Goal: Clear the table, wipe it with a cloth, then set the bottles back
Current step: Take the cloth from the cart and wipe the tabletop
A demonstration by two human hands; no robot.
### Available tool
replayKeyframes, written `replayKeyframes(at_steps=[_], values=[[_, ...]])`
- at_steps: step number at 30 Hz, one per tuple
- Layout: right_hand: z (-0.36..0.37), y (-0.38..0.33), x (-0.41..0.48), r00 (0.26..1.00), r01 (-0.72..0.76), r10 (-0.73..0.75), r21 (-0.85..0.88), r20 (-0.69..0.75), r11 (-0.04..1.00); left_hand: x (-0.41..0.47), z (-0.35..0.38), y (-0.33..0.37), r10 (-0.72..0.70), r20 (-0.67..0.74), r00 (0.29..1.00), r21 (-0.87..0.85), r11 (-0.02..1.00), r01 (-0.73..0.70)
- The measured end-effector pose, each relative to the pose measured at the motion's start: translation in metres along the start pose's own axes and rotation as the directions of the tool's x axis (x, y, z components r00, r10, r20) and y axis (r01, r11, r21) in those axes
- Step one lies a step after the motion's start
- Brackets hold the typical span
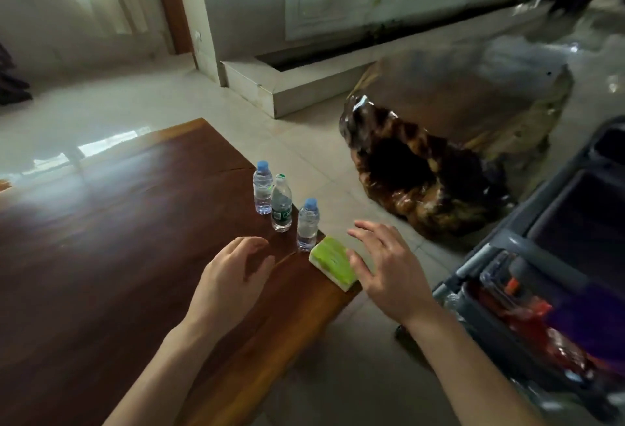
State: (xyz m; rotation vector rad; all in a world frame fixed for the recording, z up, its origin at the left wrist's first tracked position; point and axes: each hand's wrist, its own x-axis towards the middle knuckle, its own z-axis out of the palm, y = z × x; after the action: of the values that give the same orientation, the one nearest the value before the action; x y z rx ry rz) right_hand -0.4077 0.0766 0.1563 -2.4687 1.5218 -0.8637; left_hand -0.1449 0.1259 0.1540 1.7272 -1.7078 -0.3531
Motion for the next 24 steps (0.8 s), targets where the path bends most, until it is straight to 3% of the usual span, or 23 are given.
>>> replayKeyframes(at_steps=[6, 12, 24], values=[[-0.088, 0.077, -0.052, 0.988, -0.139, 0.133, -0.072, -0.083, 0.988, 0.033, 0.069, 0.100, 0.203, 0.139, 0.969, -0.065, 0.979, -0.195], [-0.165, 0.155, -0.114, 0.928, -0.339, 0.313, -0.111, -0.203, 0.934, 0.046, 0.148, 0.200, 0.389, 0.275, 0.879, -0.139, 0.921, -0.364], [-0.220, 0.275, -0.211, 0.761, -0.632, 0.569, -0.157, -0.312, 0.759, 0.050, 0.294, 0.334, 0.618, 0.378, 0.689, -0.233, 0.784, -0.576]])
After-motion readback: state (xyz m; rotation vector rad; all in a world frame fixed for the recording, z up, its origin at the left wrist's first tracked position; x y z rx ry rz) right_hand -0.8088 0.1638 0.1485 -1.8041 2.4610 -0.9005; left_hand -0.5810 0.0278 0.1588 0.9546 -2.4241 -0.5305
